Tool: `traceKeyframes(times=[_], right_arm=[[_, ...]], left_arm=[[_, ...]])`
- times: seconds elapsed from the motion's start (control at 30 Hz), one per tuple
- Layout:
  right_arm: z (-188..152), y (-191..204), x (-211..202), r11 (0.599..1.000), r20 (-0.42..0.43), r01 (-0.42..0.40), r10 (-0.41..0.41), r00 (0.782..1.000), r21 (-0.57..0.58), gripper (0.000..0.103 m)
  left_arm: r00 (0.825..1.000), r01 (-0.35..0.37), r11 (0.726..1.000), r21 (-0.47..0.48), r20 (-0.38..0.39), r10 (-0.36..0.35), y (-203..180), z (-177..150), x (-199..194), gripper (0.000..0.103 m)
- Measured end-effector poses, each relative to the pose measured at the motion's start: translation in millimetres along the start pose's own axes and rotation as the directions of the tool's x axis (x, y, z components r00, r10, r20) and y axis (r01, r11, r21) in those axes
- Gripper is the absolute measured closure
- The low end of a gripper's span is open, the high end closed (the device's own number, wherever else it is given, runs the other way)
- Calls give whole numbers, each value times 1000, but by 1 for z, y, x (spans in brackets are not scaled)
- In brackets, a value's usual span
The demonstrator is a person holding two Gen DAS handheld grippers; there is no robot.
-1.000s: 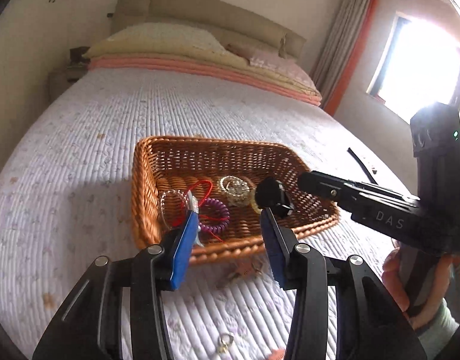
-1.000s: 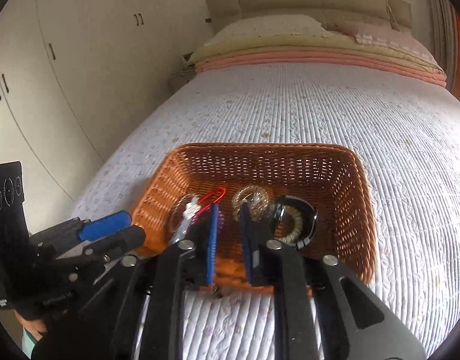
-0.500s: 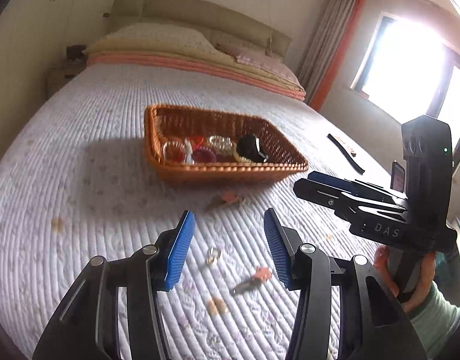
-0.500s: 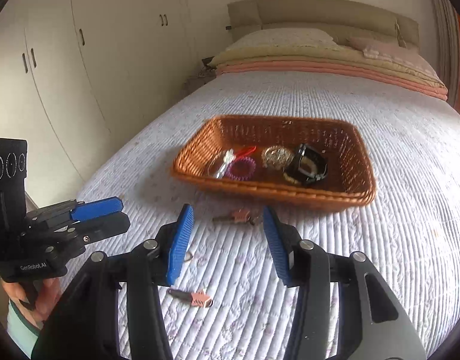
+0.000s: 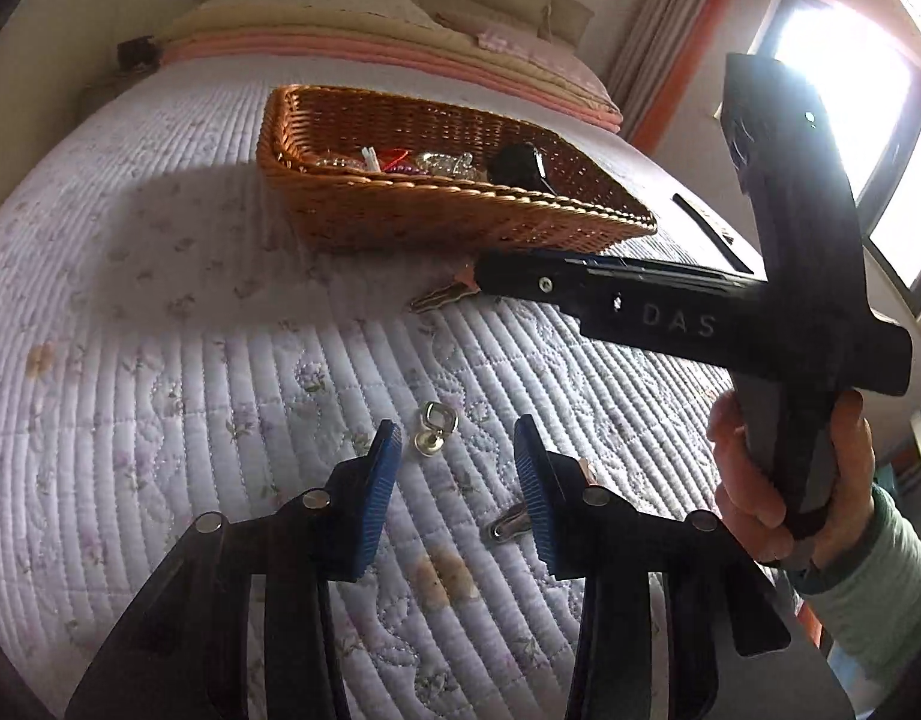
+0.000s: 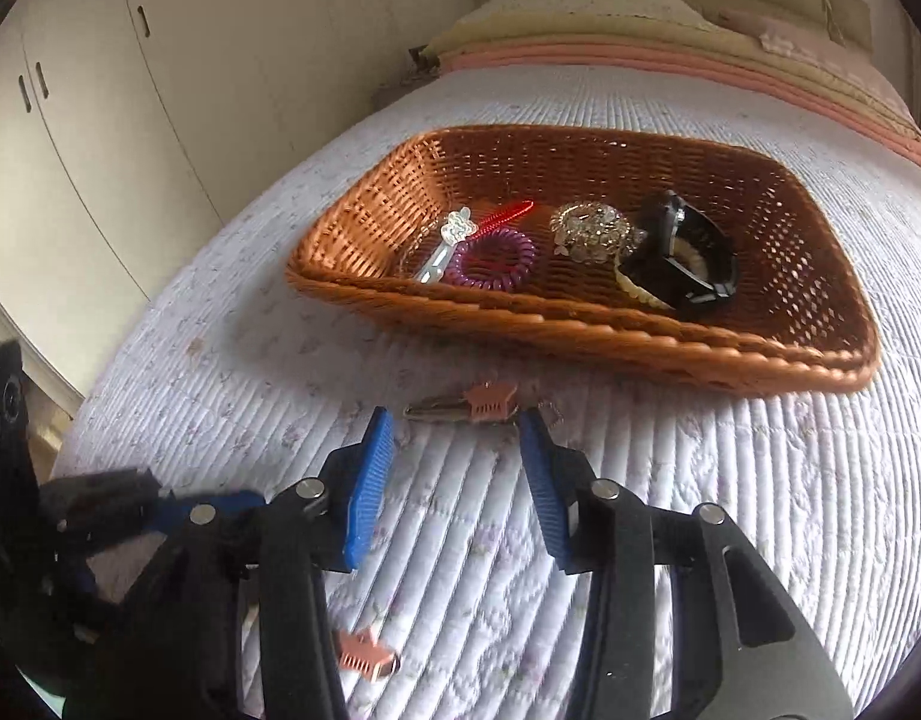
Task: Organize jewelry
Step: 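Lower the right tool onto the pink star-tag key and grasp it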
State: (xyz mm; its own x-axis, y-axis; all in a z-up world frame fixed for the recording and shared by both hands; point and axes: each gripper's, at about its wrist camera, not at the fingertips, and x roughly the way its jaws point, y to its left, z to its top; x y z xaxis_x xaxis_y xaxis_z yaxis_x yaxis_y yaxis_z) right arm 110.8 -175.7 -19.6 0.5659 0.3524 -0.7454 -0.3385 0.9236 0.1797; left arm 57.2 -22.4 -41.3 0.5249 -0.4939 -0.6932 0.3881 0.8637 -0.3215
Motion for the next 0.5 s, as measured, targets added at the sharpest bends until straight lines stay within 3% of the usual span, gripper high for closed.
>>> traceKeyframes(times=[0.27,0.37,0.5], right_arm=[[22,0,40,999,-42,32,-33,999,-29,64],[21,1,45,1000,-75,-7,5,997,-29,67],[8,5,40,993,-137,-115,115,984,3,67]], left_arm=[[1000,1,1000,-1,7,-1,3,-7,3,67],[1000,2,1000,-2,9,-2,3,-9,3,67],[1000,5,1000,-8,11,-5,4,-9,2,68]])
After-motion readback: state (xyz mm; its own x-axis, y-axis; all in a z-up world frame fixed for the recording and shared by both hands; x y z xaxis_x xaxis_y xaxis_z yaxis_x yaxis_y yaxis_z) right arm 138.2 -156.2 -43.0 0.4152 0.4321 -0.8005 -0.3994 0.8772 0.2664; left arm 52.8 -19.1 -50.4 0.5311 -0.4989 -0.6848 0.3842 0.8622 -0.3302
